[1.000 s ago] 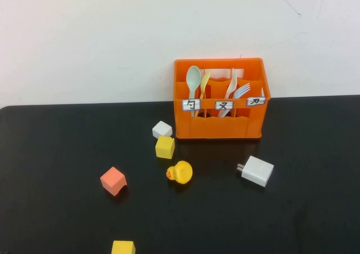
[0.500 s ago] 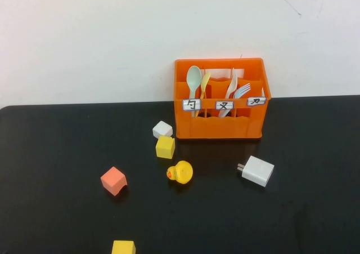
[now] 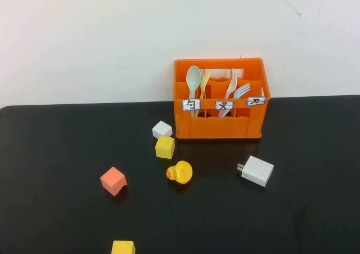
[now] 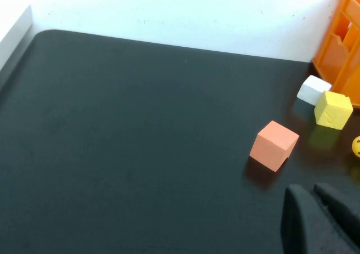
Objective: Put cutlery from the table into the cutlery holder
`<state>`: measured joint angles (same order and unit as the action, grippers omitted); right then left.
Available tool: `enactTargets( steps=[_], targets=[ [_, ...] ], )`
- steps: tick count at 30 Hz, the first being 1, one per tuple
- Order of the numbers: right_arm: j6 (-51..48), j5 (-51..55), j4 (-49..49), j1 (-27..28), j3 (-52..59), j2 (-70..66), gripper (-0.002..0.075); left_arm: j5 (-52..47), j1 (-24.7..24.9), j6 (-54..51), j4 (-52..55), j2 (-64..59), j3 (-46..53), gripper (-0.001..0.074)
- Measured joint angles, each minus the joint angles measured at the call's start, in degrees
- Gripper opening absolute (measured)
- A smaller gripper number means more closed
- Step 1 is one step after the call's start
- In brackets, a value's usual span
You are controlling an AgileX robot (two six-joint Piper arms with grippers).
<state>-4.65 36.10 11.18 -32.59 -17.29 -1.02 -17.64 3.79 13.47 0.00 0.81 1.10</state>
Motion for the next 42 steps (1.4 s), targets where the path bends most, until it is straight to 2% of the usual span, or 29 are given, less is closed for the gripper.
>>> enactTargets(
  steps=[18, 21, 26, 34, 38, 42],
  targets=[
    [0.0, 0.0, 0.0, 0.68, 0.0, 0.13, -0.0002, -0.23, 0.09, 0.0, 0.0, 0.0, -0.1, -0.0001],
    [-1.49, 0.0, 0.65, 4.63, 0.0, 1.11, -0.0002, -0.23, 0.09, 0.0, 0.0, 0.0, -0.1, -0.0001],
    [-2.66, -3.84, 1.14, 14.19, 3.11, 1.77, -0.0002, -0.23, 0.09, -0.01, 0.0, 0.0, -0.1, -0.0001],
    [-2.79, -23.68, -0.6, 29.73, 17.38, 1.77, -0.0002, -0.23, 0.09, -0.01, 0.0, 0.0, -0.1, -0.0001],
    [-2.68, -26.23, -1.12, 34.27, 18.73, 1.77, -0.0002, -0.27, 0.09, -0.01, 0.0, 0.0, -0.1, -0.0001],
    [-2.59, -26.01, -1.12, 35.44, 18.83, 1.77, -0.0002, -0.27, 0.09, -0.01, 0.0, 0.0, -0.1, -0.0001]
  ],
)
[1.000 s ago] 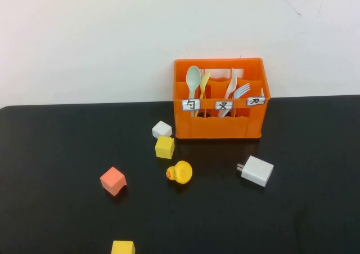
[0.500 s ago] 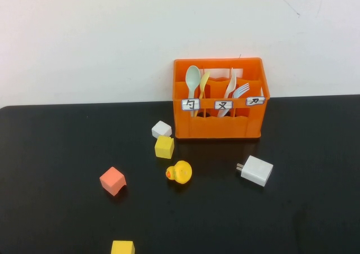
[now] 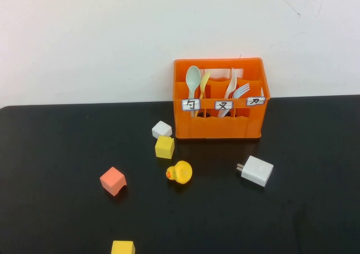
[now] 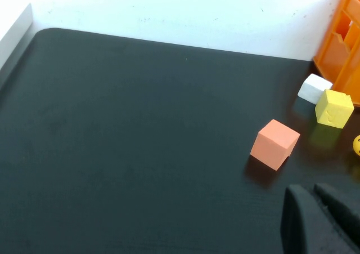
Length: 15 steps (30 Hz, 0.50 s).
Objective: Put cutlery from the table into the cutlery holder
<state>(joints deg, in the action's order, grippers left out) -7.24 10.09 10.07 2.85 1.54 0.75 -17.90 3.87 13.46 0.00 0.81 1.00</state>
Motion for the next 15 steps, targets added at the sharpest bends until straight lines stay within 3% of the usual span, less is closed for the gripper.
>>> enactTargets(
  steps=[5, 15],
  targets=[
    [0.0, 0.0, -0.33, 0.0, 0.0, 0.0, -0.0002, 0.0, 0.0, 0.0, 0.0, 0.0, 0.0, -0.0001],
    [-5.28, 7.07, -11.47, 0.24, 0.0, 0.0, -0.0002, -0.09, 0.0, 0.0, 0.0, 0.0, 0.0, -0.0001]
  ],
)
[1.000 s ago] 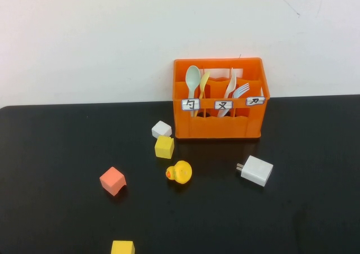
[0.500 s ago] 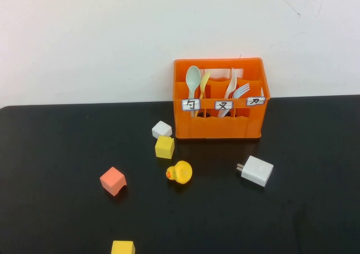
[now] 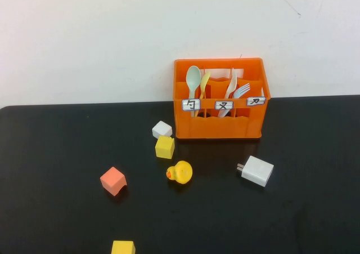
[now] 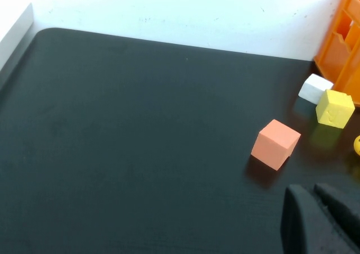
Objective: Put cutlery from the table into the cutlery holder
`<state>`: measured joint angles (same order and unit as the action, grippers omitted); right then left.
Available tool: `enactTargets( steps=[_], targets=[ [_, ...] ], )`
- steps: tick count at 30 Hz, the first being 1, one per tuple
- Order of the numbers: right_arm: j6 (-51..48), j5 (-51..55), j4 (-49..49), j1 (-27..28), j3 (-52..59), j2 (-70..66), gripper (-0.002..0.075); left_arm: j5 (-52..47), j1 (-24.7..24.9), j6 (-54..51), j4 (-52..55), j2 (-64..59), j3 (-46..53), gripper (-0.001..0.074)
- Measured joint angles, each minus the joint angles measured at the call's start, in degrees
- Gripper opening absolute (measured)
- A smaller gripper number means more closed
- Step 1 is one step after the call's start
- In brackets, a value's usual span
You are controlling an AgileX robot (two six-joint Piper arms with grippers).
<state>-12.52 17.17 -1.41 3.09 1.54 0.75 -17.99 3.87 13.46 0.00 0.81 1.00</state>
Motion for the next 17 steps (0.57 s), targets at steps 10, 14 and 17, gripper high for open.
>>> enactTargets(
  steps=[10, 14, 17],
  targets=[
    [4.4, 1.69, 0.49, 0.12, -0.19, 0.0, -0.0002, 0.0, 0.0, -0.09, 0.0, 0.0, 0.0, -0.0001],
    [5.11, 2.64, 0.8, 0.12, -0.38, 0.0, -0.0002, 0.0, 0.0, -0.09, 0.0, 0.0, 0.0, -0.0001],
    [5.11, 2.83, 0.89, 0.12, -0.47, 0.0, -0.0002, 0.0, 0.0, -0.09, 0.0, 0.0, 0.0, -0.0001]
  ],
)
